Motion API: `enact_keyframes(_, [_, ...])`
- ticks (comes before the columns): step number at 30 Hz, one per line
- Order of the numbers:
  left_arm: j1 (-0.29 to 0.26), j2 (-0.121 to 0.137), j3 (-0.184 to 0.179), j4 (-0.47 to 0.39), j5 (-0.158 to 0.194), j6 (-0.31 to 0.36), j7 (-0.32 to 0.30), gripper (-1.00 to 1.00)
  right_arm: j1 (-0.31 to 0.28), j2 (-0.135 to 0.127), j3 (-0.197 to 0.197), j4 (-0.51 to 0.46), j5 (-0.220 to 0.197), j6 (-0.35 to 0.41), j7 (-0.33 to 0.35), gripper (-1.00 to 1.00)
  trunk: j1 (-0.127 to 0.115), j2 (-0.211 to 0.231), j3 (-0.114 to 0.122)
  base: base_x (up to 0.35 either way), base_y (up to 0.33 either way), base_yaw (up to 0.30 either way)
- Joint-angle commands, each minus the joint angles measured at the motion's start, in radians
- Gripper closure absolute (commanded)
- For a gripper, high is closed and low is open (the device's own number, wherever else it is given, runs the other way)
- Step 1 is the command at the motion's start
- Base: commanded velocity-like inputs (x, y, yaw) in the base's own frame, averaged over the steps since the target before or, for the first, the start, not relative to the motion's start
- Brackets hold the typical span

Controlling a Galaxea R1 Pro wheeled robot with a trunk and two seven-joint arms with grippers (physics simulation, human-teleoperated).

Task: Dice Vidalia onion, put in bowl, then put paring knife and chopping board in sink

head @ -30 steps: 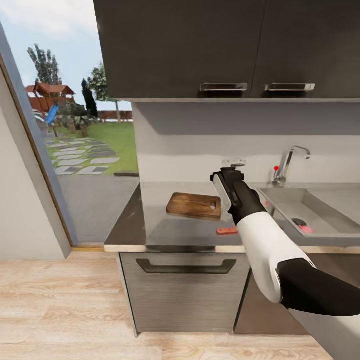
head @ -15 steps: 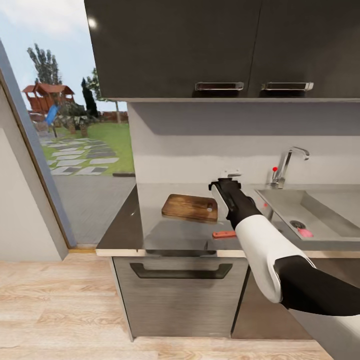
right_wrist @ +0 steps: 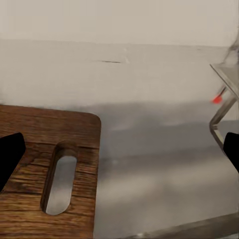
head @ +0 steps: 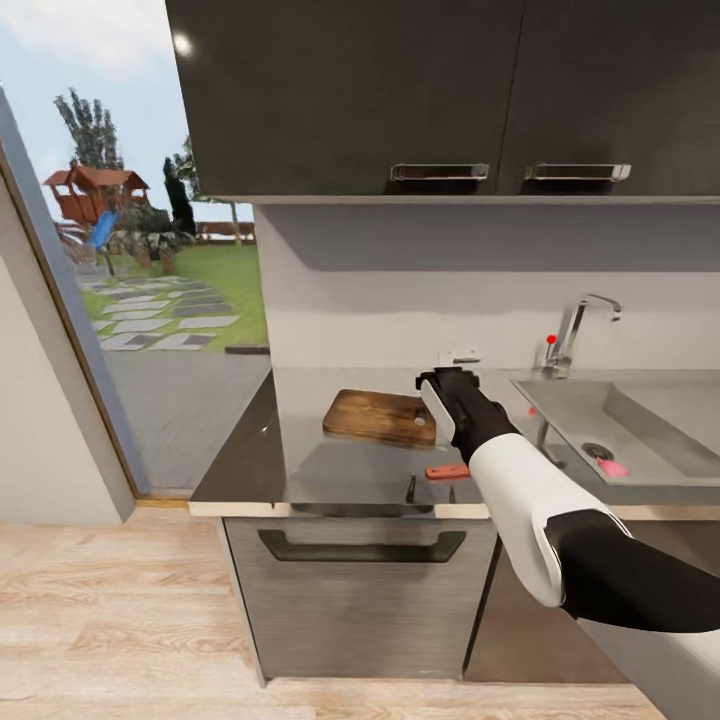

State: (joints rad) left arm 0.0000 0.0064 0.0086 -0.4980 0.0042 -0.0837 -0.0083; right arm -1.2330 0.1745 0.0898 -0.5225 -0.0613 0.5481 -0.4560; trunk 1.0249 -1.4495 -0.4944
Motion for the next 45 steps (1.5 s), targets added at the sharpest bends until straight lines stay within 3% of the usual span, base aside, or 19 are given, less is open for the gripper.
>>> enact_keyframes(1, [0.000, 0.000, 0.001, -0.001, 0.000, -0.002, -0.001, -1.00, 0.000, 0.000, 0.004, 0.000, -0.022, 0.004, -0.007, -1.00, 0.000, 0.000, -0.001, 0.101, -0.045, 0.000])
enact_keyframes(4, [0.000, 0.000, 0.001, -0.001, 0.001, -0.002, -0.001, -1.00, 0.001, -0.009, 0.005, 0.000, -0.070, 0.004, -0.007, -1.00, 0.000, 0.000, -0.001, 0.116, -0.077, 0.000])
enact_keyframes(8, [0.000, 0.000, 0.001, 0.004, 0.002, -0.002, -0.001, -1.00, 0.001, -0.023, 0.005, 0.001, -0.099, 0.003, -0.006, -1.00, 0.000, 0.000, -0.001, 0.154, -0.138, 0.000])
enact_keyframes(19, [0.000, 0.000, 0.001, 0.007, 0.002, -0.002, -0.001, -1.00, 0.004, -0.047, 0.006, 0.017, -0.104, 0.001, -0.006, -1.00, 0.000, 0.000, -0.001, 0.042, -0.040, 0.000])
enact_keyframes(25, [0.000, -0.002, 0.001, 0.007, 0.002, -0.003, -0.001, -1.00, 0.004, -0.044, 0.008, 0.070, -0.107, 0.000, -0.006, -1.00, 0.000, 0.000, -0.001, 0.001, -0.001, 0.000])
enact_keyframes(45, [0.000, -0.003, 0.001, 0.007, 0.002, -0.002, -0.001, -1.00, 0.004, -0.034, 0.011, 0.082, -0.106, -0.001, -0.006, -1.00, 0.000, 0.000, -0.001, 0.000, 0.000, 0.000])
